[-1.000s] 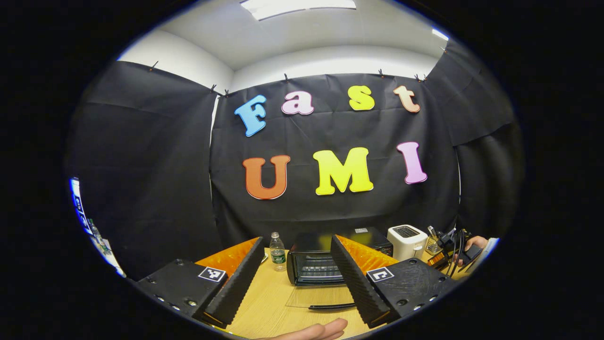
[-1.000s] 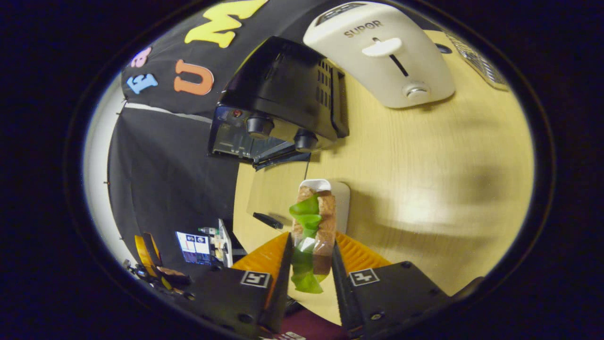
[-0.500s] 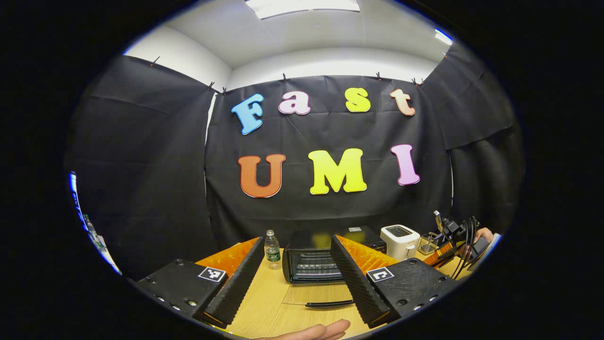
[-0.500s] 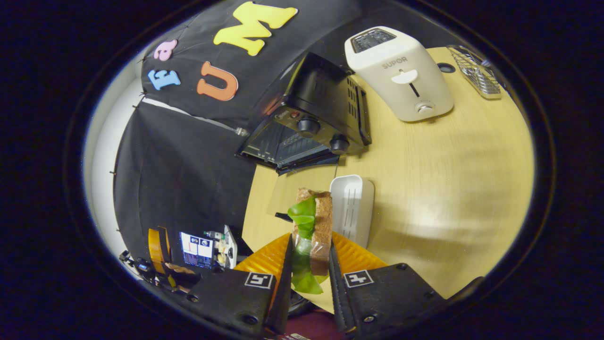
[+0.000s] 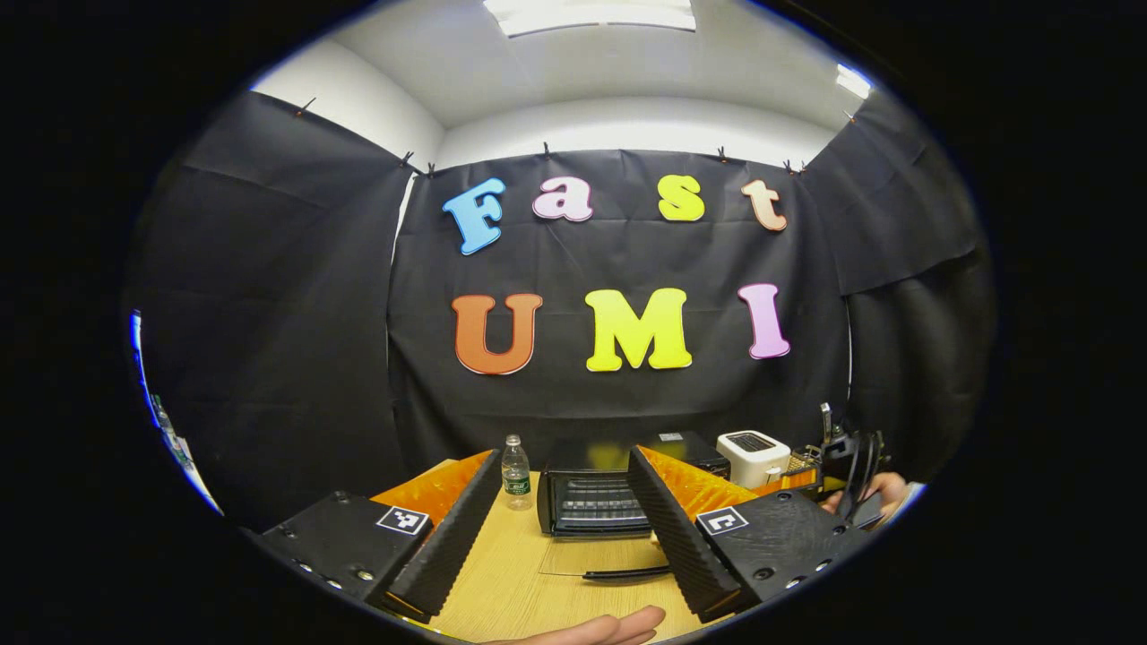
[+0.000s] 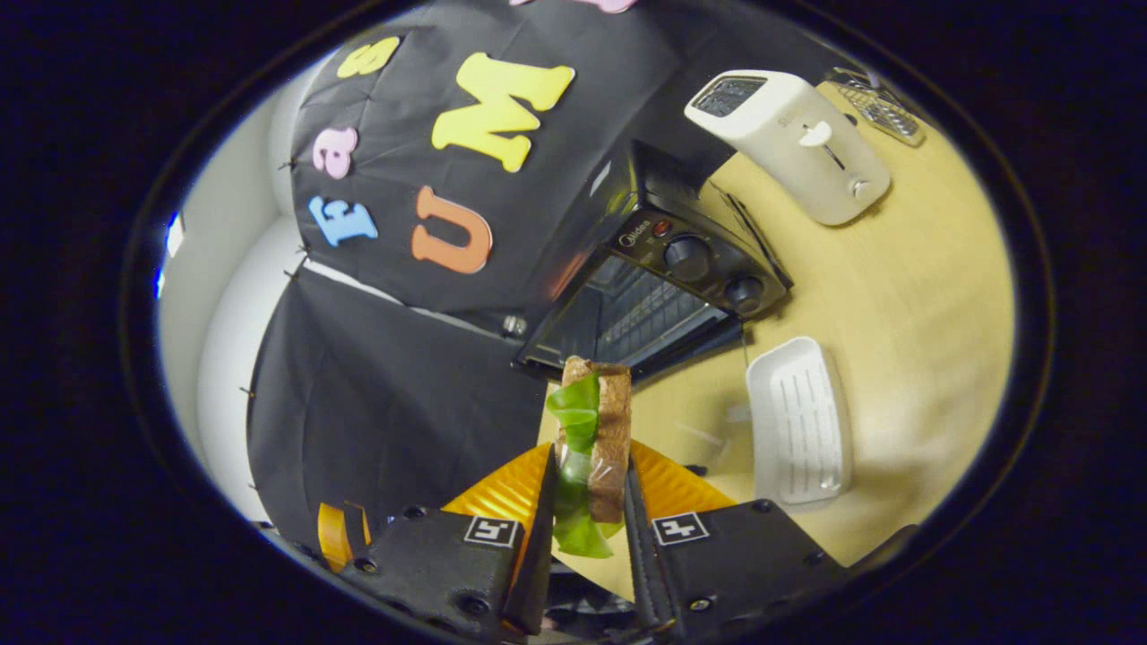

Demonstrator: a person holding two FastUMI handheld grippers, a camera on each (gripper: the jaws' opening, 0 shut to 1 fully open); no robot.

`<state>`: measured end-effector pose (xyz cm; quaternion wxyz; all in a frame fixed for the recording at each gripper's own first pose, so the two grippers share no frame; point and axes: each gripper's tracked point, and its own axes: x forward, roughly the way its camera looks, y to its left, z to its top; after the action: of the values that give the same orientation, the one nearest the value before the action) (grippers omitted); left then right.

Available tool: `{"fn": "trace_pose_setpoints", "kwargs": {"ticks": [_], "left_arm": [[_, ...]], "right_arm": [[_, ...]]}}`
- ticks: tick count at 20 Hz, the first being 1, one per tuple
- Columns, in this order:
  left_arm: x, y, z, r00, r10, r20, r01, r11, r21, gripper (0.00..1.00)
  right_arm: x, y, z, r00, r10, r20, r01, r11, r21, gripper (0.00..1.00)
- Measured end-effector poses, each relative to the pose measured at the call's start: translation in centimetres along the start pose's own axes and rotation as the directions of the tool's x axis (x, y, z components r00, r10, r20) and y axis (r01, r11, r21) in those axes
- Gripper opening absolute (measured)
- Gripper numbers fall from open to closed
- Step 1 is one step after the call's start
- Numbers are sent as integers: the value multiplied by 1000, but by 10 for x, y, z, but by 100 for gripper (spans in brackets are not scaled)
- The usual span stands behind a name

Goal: Open the electric oven with the left hand, put the food in, and close the electric oven.

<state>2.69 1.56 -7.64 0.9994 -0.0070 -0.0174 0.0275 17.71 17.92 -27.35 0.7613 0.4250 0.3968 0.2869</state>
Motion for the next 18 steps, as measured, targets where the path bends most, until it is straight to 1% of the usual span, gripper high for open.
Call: {"fn": "trace_pose_setpoints", "kwargs": {"ticks": [1, 2, 5, 7, 8, 9, 11, 13, 14, 15, 16, 17, 18], "left_arm": [[-4, 4, 0, 1000, 2, 3, -2, 1000, 6, 93], [-6, 7, 2, 1000, 3, 8, -3, 1000, 14, 93], [-14, 14, 2, 1000, -4, 11, 4, 1000, 20, 93], [-19, 19, 2, 1000, -10, 20, 10, 1000, 9, 93], [-22, 21, 0, 1000, -16, 15, 16, 1000, 3, 93], [-26, 24, -5, 1000, -20, 7, 20, 1000, -2, 93], [-29, 36, -11, 1000, -8, -3, 8, 1000, -16, 93], [-31, 49, -14, 1000, 12, -3, -12, 999, -35, 93], [-33, 52, -15, 1000, 15, -7, -16, 999, -40, 93], [-33, 57, -17, 1000, 21, -16, -21, 999, -43, 93], [-34, 61, -20, 999, 26, -29, -27, 999, -42, 93], [-33, 67, -19, 999, 38, -36, -39, 998, -41, 93], [-33, 73, -18, 998, 49, -45, -50, 998, -35, 93]], "right_arm": [[12, 4, 1, 998, 18, 55, -20, 999, 45, 41], [26, 4, 4, 995, 20, 102, -28, 997, 76, 41], [69, -4, 9, 985, -25, 172, 13, 998, 69, 41], [95, -4, 25, 964, -17, 266, -7, 996, 89, 41], [108, -6, 33, 949, -24, 315, -7, 995, 97, 41], [120, -8, 42, 928, -44, 371, 5, 994, 105, 41], [142, -8, 61, 873, -62, 485, 31, 997, 71, 41], [167, -13, 77, 824, -75, 562, 69, 997, 32, 41], [176, -20, 84, 799, -85, 595, 79, 996, 37, 41], [185, -25, 94, 761, -104, 641, 80, 995, 66, 41], [194, -32, 102, 733, -123, 669, 93, 992, 81, 31], [203, -37, 104, 722, -136, 678, 114, 990, 78, 41], [217, -43, 101, 729, -149, 668, 141, 988, 67, 41]]}}
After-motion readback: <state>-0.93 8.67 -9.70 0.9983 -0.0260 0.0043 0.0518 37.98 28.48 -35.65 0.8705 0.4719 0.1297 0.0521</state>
